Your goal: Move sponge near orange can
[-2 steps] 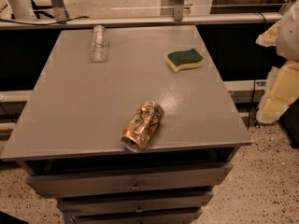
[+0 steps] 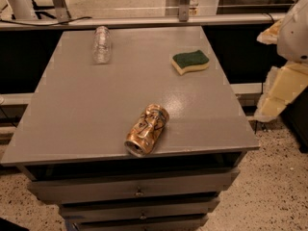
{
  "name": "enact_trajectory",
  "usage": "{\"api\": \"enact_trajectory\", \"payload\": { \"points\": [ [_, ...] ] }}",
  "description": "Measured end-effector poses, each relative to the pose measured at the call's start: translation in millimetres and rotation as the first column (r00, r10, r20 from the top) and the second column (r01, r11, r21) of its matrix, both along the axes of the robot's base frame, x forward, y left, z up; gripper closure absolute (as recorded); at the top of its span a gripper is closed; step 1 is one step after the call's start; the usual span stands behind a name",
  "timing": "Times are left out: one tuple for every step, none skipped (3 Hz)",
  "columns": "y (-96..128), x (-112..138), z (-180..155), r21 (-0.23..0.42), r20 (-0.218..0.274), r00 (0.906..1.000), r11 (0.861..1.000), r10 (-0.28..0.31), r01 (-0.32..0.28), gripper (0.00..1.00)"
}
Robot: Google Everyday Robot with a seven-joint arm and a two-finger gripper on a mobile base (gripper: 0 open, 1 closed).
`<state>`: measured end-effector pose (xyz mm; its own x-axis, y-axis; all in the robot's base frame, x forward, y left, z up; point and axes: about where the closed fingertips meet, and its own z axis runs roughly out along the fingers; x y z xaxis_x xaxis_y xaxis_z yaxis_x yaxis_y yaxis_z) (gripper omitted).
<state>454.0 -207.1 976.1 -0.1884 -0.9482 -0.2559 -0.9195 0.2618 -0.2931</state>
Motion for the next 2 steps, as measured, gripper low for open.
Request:
{"api": "enact_trajectory", "payload": {
  "points": [
    [10,43,-6,0.092,0.096,0.9954,0.996,-0.003,-0.005,0.0],
    [21,90,-15,0.179,0.155,0.9878,0.984,-0.013,-0.015,0.0]
  ]
}}
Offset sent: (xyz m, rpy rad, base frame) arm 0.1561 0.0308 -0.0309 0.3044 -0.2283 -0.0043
